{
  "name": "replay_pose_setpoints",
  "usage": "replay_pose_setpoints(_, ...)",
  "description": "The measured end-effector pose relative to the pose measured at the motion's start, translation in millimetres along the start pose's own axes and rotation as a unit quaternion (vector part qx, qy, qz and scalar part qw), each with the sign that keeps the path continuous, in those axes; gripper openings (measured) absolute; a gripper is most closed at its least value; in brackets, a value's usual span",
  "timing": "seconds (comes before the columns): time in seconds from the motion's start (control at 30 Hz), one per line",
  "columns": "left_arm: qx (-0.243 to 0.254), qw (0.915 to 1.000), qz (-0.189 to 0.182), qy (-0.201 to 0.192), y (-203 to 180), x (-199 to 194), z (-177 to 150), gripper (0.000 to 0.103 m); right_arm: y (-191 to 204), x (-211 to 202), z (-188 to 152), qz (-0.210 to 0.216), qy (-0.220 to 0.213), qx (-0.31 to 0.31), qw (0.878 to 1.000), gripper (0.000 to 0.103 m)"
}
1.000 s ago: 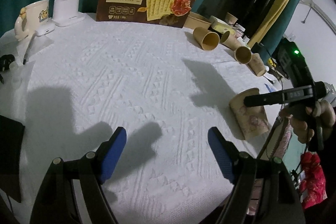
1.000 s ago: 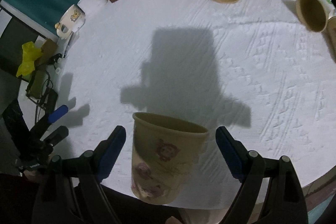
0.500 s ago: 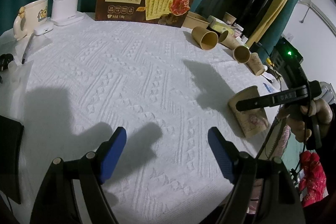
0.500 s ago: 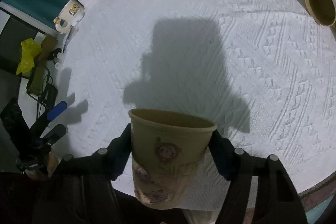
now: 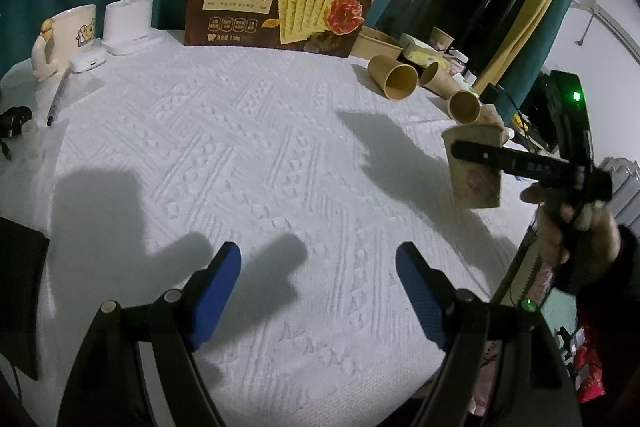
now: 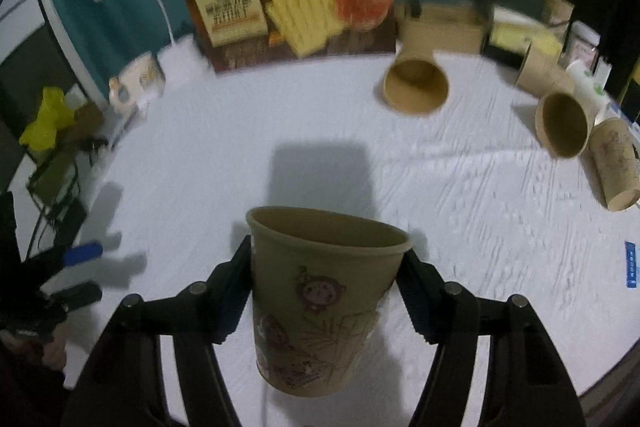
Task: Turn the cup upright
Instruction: 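Carry the held cup toward the open table area with the right gripper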
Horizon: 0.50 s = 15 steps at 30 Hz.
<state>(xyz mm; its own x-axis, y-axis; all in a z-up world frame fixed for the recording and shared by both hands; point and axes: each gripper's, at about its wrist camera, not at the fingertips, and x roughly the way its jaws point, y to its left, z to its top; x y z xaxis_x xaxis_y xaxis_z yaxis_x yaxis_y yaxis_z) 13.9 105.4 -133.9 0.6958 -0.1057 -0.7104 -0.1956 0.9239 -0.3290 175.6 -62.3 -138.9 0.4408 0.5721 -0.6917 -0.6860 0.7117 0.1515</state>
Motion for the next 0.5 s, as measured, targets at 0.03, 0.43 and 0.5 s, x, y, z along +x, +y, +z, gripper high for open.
replay_pose_setpoints(0.03, 0.001, 1.0, 0.001, 0.0, -1, 0, 0, 0.08, 2, -1, -2, -0.012, -0.013, -0.009, 1.0, 0.064)
replay_pose_setpoints(0.43, 0.015, 0.9999, 0.003, -0.002, -15, 3, 3, 0.08, 27, -13, -45, -0.092, -0.14, -0.062, 0.984, 0.064)
replay_pose_setpoints(0.5, 0.017, 0.9999, 0.003, 0.0, -18, 4, 3, 0.08, 27, -15, -52, -0.1, -0.15, -0.068, 0.981, 0.064)
